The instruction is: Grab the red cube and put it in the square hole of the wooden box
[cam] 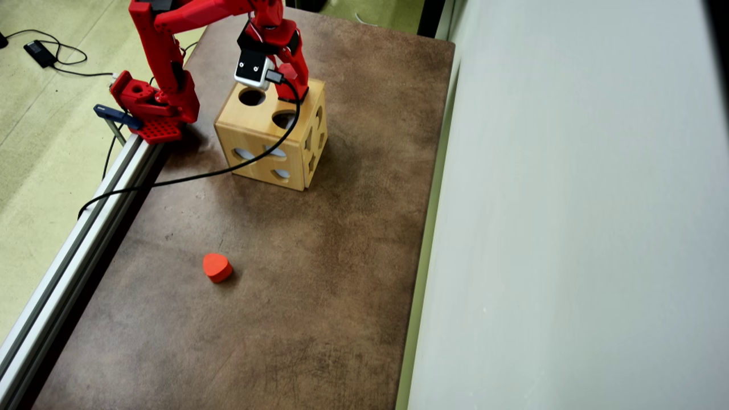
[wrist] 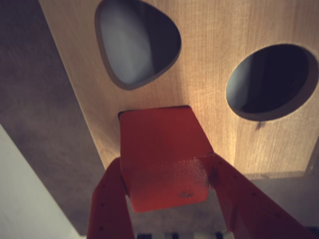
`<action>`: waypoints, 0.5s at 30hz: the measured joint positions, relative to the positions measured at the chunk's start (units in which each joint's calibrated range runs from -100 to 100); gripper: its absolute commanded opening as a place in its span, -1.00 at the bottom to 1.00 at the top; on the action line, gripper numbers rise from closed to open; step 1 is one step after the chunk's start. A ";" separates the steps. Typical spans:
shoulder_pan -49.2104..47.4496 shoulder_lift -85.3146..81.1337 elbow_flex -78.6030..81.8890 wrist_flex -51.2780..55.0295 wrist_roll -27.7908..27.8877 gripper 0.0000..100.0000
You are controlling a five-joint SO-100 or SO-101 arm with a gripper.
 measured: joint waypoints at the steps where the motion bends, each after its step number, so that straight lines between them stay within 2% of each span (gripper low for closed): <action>1: 0.22 0.00 0.09 0.00 0.29 -0.96; 15: 1.29 -0.08 2.44 -0.16 1.03 -0.96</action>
